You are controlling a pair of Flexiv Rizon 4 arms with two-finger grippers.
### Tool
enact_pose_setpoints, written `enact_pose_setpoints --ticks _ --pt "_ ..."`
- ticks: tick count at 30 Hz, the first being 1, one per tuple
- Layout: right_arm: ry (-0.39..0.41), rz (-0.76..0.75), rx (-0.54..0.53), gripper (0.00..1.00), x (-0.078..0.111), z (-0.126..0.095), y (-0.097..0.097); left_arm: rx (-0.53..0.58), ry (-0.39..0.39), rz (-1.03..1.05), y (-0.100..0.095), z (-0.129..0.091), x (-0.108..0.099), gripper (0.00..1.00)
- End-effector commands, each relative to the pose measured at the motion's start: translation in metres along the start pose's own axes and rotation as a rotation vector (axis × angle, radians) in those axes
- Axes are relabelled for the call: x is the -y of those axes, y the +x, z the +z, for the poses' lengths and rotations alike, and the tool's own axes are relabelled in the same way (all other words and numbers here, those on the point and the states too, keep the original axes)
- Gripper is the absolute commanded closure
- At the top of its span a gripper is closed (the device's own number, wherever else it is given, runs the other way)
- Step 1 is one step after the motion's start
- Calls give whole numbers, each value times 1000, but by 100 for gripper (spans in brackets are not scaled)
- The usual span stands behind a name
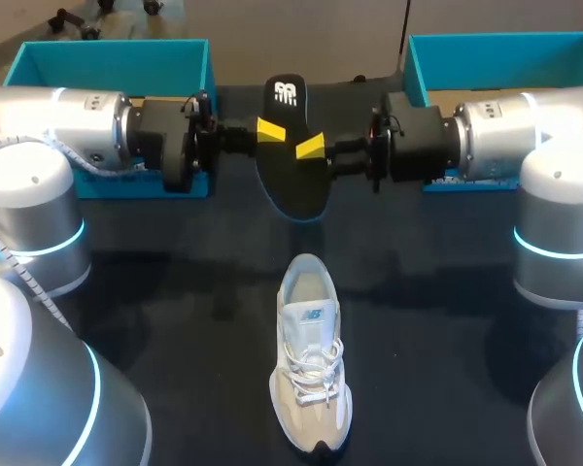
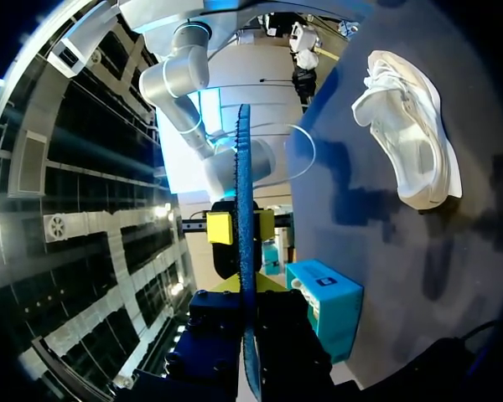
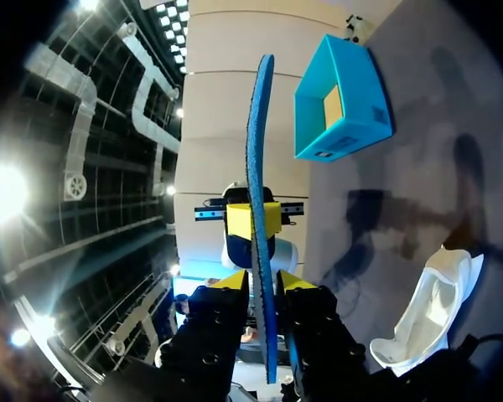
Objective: Take the shoe out of the shoebox, open the shoe tongue, remove and reinsert the insole, then place the shoe into the shoebox
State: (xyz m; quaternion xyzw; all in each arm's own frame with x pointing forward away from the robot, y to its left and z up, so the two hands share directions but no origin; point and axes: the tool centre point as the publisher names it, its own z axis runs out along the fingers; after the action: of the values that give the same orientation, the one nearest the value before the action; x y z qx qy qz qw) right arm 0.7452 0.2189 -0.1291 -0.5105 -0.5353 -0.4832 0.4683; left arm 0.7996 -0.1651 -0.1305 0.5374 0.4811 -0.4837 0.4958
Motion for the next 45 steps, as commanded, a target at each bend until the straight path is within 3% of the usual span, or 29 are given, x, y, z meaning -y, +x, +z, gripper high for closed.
enact_pose_setpoints --ticks 1,13,20,22,28,29,30,37,45 --pt "-1 2 3 87 1 2 0 0 -3 1 0 0 1 100" --pt "4 2 4 86 1 4 -1 -5 -4 9 1 0 1 100" --pt "4 4 6 91 0 3 0 0 -3 10 0 0 0 100" --pt "4 6 7 100 -1 3 0 0 -1 10 0 0 0 100" --pt "6 6 20 100 -2 3 0 -15 16 -3 1 3 2 99" --pt "6 5 20 100 -2 3 0 -16 19 -5 1 3 3 53" --pt "5 5 22 100 -2 3 0 -19 20 -5 1 2 4 0" --pt "-59 -49 47 100 -1 -6 -1 -49 32 -15 -5 -12 10 0" --pt "-88 -229 18 100 -3 -15 4 -153 43 -83 -1 -36 13 0"
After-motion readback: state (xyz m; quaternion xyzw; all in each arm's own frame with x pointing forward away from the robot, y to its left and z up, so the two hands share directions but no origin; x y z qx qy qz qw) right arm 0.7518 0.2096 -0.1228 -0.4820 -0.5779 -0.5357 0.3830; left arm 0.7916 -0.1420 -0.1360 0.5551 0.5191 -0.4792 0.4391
